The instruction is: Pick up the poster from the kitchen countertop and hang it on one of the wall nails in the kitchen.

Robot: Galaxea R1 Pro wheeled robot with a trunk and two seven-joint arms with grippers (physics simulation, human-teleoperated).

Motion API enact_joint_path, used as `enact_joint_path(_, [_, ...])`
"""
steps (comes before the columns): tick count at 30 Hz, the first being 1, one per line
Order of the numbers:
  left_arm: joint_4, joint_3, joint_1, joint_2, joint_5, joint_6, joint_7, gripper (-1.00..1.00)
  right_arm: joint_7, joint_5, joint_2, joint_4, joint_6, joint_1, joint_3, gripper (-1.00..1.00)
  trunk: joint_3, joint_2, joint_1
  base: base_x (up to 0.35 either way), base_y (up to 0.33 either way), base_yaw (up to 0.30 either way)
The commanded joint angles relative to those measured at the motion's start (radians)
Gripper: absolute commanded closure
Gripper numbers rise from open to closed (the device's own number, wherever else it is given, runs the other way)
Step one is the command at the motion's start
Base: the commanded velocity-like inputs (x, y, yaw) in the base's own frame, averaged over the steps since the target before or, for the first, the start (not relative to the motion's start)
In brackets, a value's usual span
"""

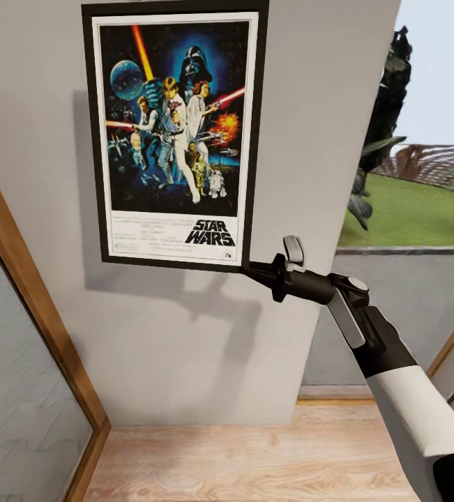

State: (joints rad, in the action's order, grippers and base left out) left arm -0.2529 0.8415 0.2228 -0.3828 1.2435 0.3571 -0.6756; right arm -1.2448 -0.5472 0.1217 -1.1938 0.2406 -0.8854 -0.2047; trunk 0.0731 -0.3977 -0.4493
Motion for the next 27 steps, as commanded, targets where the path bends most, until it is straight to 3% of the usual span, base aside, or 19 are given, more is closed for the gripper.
enact_joint_path(1, [0.0, 0.008, 0.001, -0.001, 0.008, 0.005, -0.001, -1.0, -0.001, -0.01, 0.001, 0.0, 0.011, -0.001, -0.002, 1.0, 0.002, -0.002, -0.001, 0.04, 0.025, 0.0])
enact_joint_path(27, [0.0, 0.008, 0.001, -0.002, 0.008, 0.005, -0.002, -1.0, -0.001, -0.01, 0.001, 0.0, 0.011, -0.001, -0.002, 1.0, 0.002, -0.002, -0.001, 0.081, 0.017, 0.0])
